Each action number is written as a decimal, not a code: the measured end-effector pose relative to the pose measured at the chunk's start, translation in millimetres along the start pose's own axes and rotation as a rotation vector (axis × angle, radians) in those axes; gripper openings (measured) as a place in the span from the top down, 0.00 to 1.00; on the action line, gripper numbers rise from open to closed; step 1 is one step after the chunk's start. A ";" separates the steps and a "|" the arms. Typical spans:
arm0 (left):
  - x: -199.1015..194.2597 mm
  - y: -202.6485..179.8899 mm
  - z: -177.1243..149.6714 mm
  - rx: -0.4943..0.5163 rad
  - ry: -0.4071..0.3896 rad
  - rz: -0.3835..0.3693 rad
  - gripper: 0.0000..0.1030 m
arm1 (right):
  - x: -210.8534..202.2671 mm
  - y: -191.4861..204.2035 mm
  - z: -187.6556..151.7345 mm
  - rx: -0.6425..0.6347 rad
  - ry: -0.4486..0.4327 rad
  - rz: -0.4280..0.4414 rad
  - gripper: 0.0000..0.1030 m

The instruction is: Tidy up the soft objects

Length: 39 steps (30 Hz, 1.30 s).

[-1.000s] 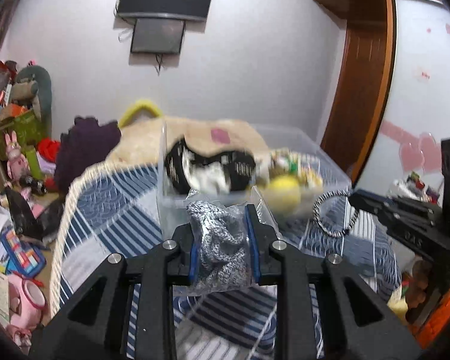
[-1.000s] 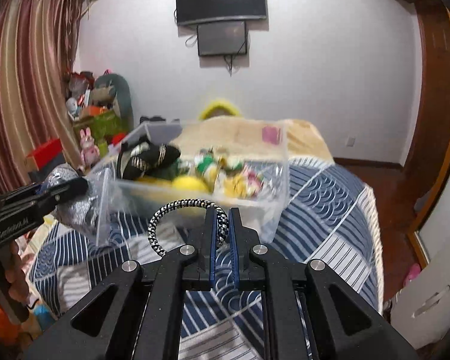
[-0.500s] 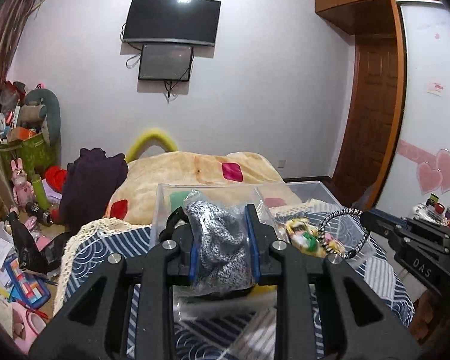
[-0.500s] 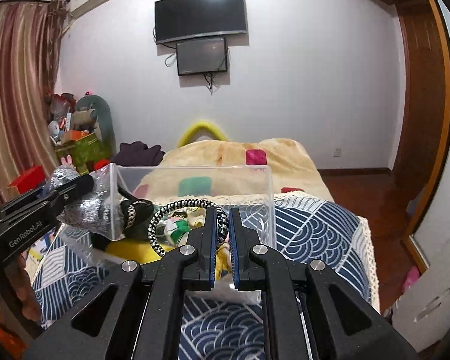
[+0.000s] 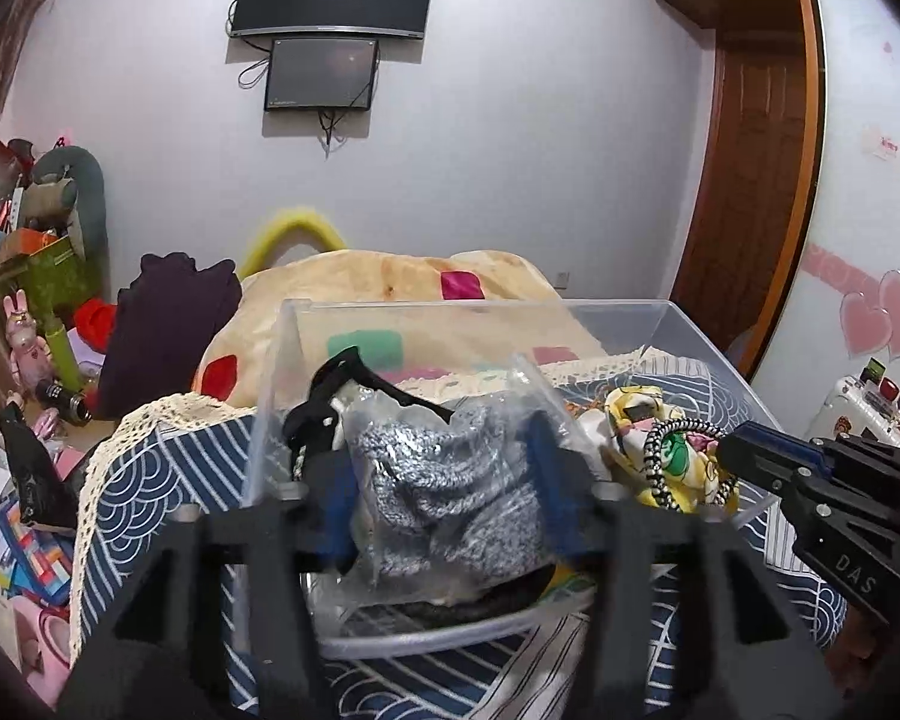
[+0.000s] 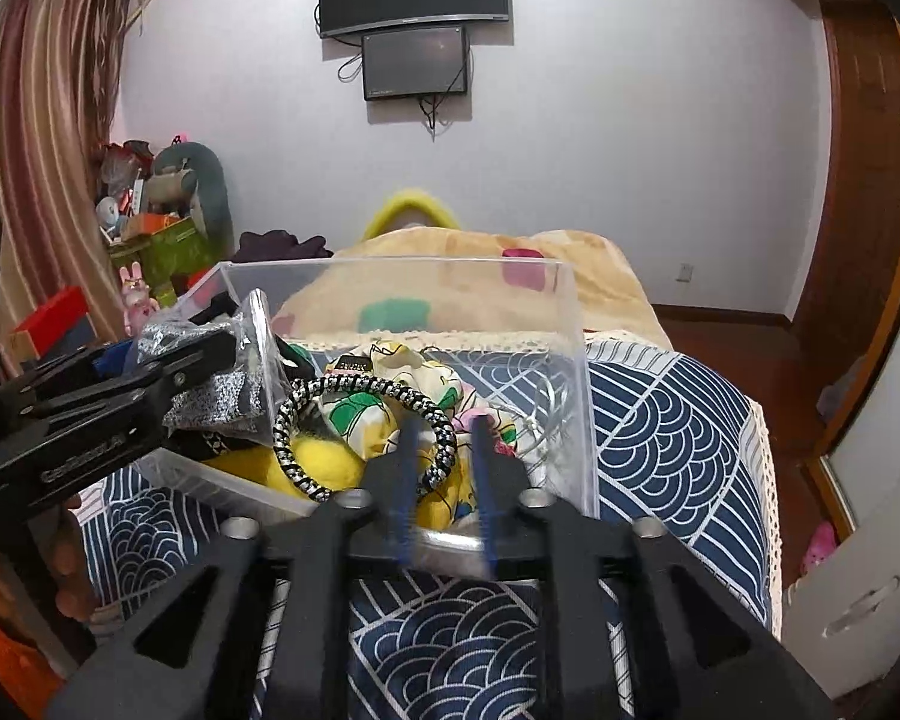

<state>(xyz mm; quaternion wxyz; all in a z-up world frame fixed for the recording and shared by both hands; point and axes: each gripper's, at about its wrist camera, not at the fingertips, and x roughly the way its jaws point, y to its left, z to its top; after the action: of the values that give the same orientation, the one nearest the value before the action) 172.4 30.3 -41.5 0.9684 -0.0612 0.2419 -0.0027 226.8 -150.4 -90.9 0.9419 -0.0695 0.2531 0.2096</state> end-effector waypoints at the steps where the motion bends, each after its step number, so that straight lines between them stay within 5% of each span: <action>1: -3.6 1.9 -0.7 -0.011 -0.002 -0.008 0.31 | -1.4 -2.2 1.0 0.002 -0.007 0.005 0.68; 8: -27.5 7.3 -1.7 -0.025 0.013 -0.042 0.27 | -28.1 -3.5 5.6 -0.008 -0.070 0.007 0.62; 21: -122.5 -12.8 10.0 0.044 -0.152 -0.043 0.08 | -102.1 7.4 6.7 -0.046 -0.244 0.044 0.46; 25: -146.0 -20.6 6.6 0.067 -0.192 -0.047 0.04 | -113.5 11.1 4.5 -0.045 -0.266 0.052 0.42; 30: -162.8 -26.3 -0.2 0.076 -0.215 -0.055 0.01 | -119.3 14.0 -1.3 -0.057 -0.297 0.031 0.24; 39: -173.4 -30.8 -11.8 0.076 -0.224 -0.048 0.00 | -120.8 17.5 -9.2 -0.051 -0.299 0.035 0.21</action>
<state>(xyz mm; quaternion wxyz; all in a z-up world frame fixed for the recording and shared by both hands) 14.6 4.4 33.0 0.9906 -0.0301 0.1304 -0.0281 120.4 -180.2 -38.1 0.9632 -0.0569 0.1058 0.2405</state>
